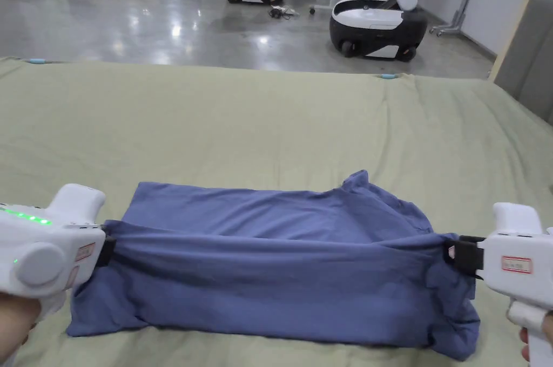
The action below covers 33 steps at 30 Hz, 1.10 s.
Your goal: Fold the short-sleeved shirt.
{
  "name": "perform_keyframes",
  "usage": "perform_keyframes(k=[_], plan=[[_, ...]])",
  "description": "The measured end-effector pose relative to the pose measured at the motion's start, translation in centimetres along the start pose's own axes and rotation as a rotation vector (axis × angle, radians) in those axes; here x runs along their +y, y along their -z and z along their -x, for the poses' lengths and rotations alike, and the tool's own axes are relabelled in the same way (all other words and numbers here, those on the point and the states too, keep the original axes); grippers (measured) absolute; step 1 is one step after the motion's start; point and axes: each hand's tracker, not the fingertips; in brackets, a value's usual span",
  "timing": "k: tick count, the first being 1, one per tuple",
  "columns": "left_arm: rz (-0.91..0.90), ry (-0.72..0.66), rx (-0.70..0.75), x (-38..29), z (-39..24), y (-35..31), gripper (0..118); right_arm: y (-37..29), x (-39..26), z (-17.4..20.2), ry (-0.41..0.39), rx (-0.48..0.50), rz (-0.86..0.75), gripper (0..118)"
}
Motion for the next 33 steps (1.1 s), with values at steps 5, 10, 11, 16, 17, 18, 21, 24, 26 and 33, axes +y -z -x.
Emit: perform_keyframes(k=[5, 10, 11, 16, 17, 18, 21, 24, 26, 33], plan=[[0.027, -0.008, 0.007, -0.9, -0.5, 2.6, 2, 3.2, -0.7, -0.3, -0.016, -0.019, 0.025, 15], [-0.176, -0.061, 0.035, -2.8, -0.8, -2.5, 85, -2.4, -1.2, 0.8, -0.087, -0.044, -0.205, 84], [-0.249, -0.070, 0.035, -3.3, -1.0, -4.0, 112, -4.4, -1.8, 1.3, -0.089, 0.004, -0.294, 95], [-0.519, -0.102, 0.032, -6.6, -2.7, -11.0, 116, -10.1, -5.5, 4.7, -0.134, 0.024, -0.505, 95], [-0.518, -0.109, 0.015, -7.4, -3.0, -11.7, 116, -10.5, -6.5, 5.3, -0.145, -0.001, -0.522, 95], [-0.505, -0.115, 0.009, -8.2, -3.1, -12.1, 116, -10.8, -7.3, 5.7, -0.152, -0.008, -0.525, 95], [-0.410, -0.148, 0.027, -10.5, -3.4, -12.4, 95, -10.4, -9.4, 6.3, -0.123, 0.037, -0.453, 66], [-0.326, -0.168, 0.046, -12.4, -3.0, -11.3, 5, -9.6, -11.0, 6.5, -0.117, 0.010, -0.403, 8], [-0.258, -0.189, -0.008, -13.2, -2.0, -10.4, 5, -9.6, -11.6, 6.3, -0.116, 0.025, -0.384, 8], [-0.186, -0.179, 0.010, -12.6, -1.0, -7.1, 106, -9.0, -12.4, 5.8, -0.099, 0.005, -0.349, 8]])
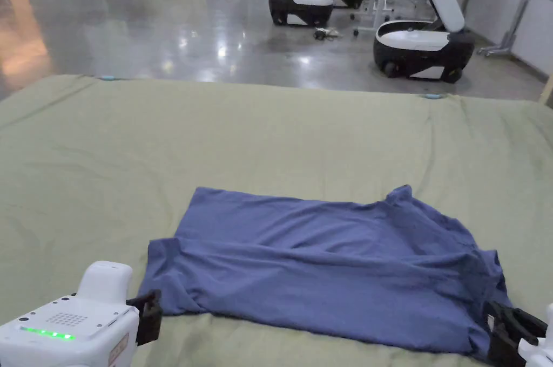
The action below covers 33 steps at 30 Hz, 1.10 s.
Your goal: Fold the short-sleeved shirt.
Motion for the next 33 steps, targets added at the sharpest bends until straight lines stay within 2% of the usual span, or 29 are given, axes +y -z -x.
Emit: perform_keyframes(k=[1, 2, 3, 6, 8, 9, 10, 11, 12, 14, 15, 16, 19, 20, 21, 22, 23, 26, 29, 30, 32, 33], plan=[[0.041, 0.008, 0.000, 0.1, 0.0, 1.1, 118, 0.1, -0.2, -0.2, 0.010, -0.004, 0.006, 8], [0.055, 0.023, 0.001, 0.2, 0.0, 2.0, 116, 0.1, -0.2, -0.3, 0.023, -0.005, 0.014, 8], [-0.012, 0.035, 0.001, 0.2, -0.6, 2.7, 117, 0.2, -0.3, -0.4, 0.029, -0.003, 0.020, 8], [0.069, 0.041, 0.047, 0.3, -0.8, 5.9, 117, 0.3, -0.6, -0.7, 0.020, -0.016, 0.034, 8], [0.100, 0.032, 0.036, 1.1, -0.8, 5.6, 116, 0.4, -0.8, -1.1, 0.021, -0.022, 0.044, 8], [0.136, 0.035, 0.044, 1.0, -0.8, 6.1, 109, 0.5, -0.8, -1.4, 0.024, -0.026, 0.051, 8], [0.156, 0.046, 0.062, 0.9, -1.0, 6.6, 95, 0.6, -0.9, -1.7, 0.025, -0.033, 0.058, 8], [0.190, 0.067, 0.079, 0.2, -0.3, 8.2, 70, 0.7, -0.9, -2.1, 0.029, -0.040, 0.069, 8], [0.219, 0.080, 0.085, -0.2, -0.2, 8.8, 36, 0.8, -0.9, -2.4, 0.034, -0.045, 0.079, 8], [0.181, 0.050, 0.066, -0.6, -0.3, 8.4, 28, 1.1, -0.9, -3.1, 0.034, -0.058, 0.101, 8], [0.186, 0.046, 0.054, -0.6, -0.2, 8.5, 15, 1.3, -0.8, -3.5, 0.028, -0.069, 0.113, 8], [0.187, 0.049, 0.051, -0.4, -0.4, 8.4, 9, 1.5, -0.7, -3.8, 0.026, -0.074, 0.123, 8], [0.153, 0.085, 0.058, 0.4, -1.3, 6.8, 7, 2.2, -0.6, -5.1, 0.027, -0.066, 0.149, 15], [0.150, 0.084, 0.054, 0.6, -1.6, 6.1, 7, 2.8, -0.5, -5.5, 0.036, -0.046, 0.178, 29], [0.142, 0.090, 0.057, 0.7, -1.8, 5.7, 7, 3.4, -0.5, -5.7, 0.041, -0.042, 0.198, 65], [0.132, 0.085, 0.049, 0.7, -1.9, 5.3, 7, 4.2, -0.7, -6.0, 0.038, -0.042, 0.229, 93], [0.113, 0.080, 0.048, 1.0, -2.4, 4.1, 7, 5.0, -1.0, -6.1, 0.024, -0.042, 0.242, 101], [0.102, 0.076, 0.046, 0.5, -3.9, 2.4, 7, 6.8, -2.3, -6.2, -0.015, -0.092, 0.248, 101], [0.129, 0.042, 0.009, 0.9, -2.1, 4.0, 7, 8.5, -3.4, -6.4, 0.053, -0.068, 0.296, 100], [0.128, 0.042, 0.010, 0.7, -2.2, 3.9, 7, 8.8, -3.7, -6.5, 0.074, -0.060, 0.305, 89], [0.127, 0.042, 0.011, 0.3, -1.8, 4.5, 7, 8.8, -4.3, -6.4, 0.114, -0.018, 0.313, 47], [0.123, 0.036, 0.014, 0.2, -1.7, 4.5, 7, 8.5, -4.5, -6.1, 0.099, -0.033, 0.299, 35]])
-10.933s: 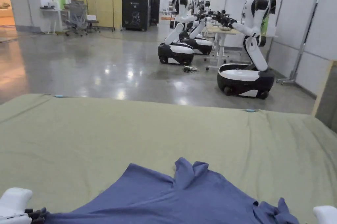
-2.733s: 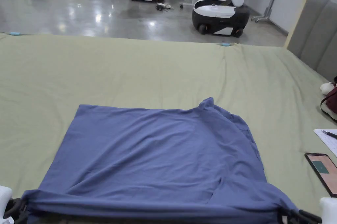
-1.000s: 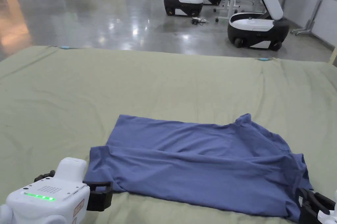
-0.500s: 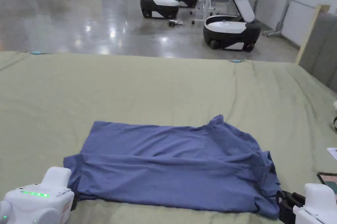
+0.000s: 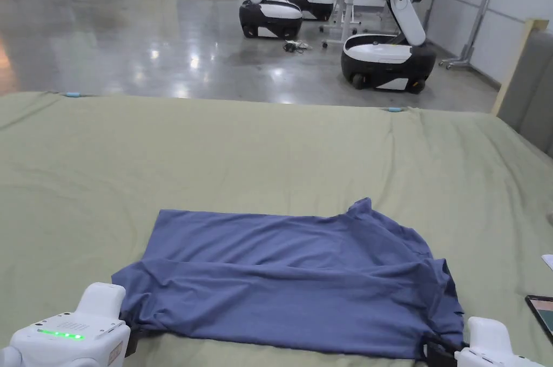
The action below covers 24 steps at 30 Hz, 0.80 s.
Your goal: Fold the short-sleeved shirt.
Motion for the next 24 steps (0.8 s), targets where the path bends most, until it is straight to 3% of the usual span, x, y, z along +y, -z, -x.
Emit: perform_keyframes(k=[1, 4, 5, 7, 12, 15, 20, 24], plan=[[-0.002, -0.017, 0.001, -0.1, 0.1, 0.0, 7, -0.4, -0.4, 0.5, -0.011, -0.043, -0.041, 27], [-0.019, -0.041, 0.000, -0.2, 0.3, -0.3, 7, -1.0, 0.0, 1.3, 0.005, -0.027, -0.042, 22], [-0.026, -0.030, 0.006, 0.1, 0.4, -0.7, 7, -1.6, 0.3, 1.9, -0.034, -0.025, -0.047, 21], [-0.050, -0.016, 0.023, 0.5, 0.8, -1.6, 7, -3.2, 1.1, 2.4, -0.098, -0.057, -0.083, 20], [-0.111, 0.012, 0.030, 1.1, 1.4, -6.6, 7, -7.1, 2.7, 2.0, -0.085, -0.029, -0.132, 20], [-0.105, 0.058, 0.035, 0.0, 1.6, -9.1, 7, -8.8, 2.1, 1.8, -0.150, -0.044, -0.134, 20], [-0.040, 0.003, -0.010, -3.2, 2.9, -9.5, 7, -8.6, -0.7, 0.8, -0.069, -0.002, -0.056, 20], [-0.009, -0.025, -0.023, -4.5, 2.4, -7.7, 7, -6.9, -2.3, 1.0, -0.055, -0.014, 0.001, 22]])
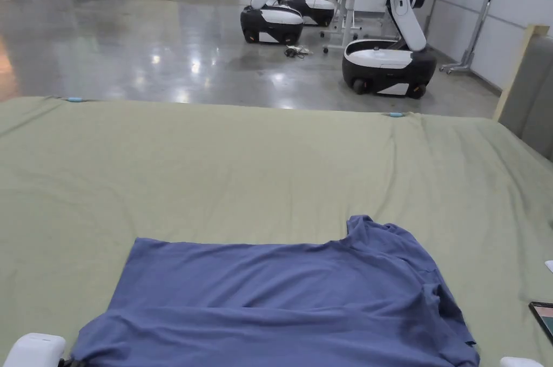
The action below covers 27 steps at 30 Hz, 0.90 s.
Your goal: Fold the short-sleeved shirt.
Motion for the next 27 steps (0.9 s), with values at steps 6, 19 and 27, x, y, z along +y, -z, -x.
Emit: perform_keyframes(k=[6, 19, 27], plan=[[-0.165, -0.004, 0.059, 1.4, -0.8, -3.8, 117, -3.0, 1.4, 1.4, -0.101, -0.064, -0.120, 85], [-0.321, 0.074, 0.078, 10.4, -3.4, 0.1, 0, -5.5, 11.0, 7.2, -0.048, 0.036, -0.450, 13], [0.018, 0.137, 0.052, 17.5, -0.6, 14.3, 46, -2.4, 12.5, 5.9, -0.069, 0.045, -0.389, 13]])
